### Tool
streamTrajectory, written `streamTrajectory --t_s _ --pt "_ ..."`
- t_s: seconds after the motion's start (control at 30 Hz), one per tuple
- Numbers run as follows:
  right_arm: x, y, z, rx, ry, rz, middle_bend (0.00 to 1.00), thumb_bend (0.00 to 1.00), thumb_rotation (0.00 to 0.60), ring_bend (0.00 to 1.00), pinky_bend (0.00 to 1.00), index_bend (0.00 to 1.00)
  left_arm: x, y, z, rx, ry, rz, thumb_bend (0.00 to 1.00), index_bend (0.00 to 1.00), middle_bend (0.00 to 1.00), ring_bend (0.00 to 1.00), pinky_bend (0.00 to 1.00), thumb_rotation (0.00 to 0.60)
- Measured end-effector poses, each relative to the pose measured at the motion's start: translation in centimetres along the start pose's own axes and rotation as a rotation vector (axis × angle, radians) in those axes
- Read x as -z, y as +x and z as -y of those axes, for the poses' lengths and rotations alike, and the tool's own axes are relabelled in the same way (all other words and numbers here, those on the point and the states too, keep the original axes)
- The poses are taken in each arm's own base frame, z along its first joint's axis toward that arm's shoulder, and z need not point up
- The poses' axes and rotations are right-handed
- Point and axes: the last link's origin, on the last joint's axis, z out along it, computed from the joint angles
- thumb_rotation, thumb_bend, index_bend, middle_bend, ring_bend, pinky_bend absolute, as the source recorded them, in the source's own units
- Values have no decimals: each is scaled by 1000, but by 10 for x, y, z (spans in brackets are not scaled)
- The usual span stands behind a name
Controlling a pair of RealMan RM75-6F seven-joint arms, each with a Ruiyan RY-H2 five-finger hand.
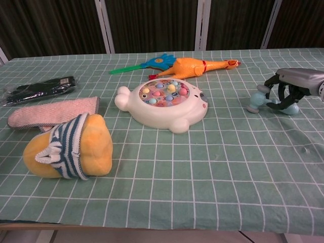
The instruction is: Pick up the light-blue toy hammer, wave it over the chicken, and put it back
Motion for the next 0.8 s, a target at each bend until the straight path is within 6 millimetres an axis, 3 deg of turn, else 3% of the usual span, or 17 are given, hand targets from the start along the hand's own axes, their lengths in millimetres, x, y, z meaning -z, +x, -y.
streamTrajectory --t_s 0.8 --pt "-1 -4 7 20 15 -17 650 558 600 810 996 998 1 1 1 6 5 2 330 0 19 0 44 600"
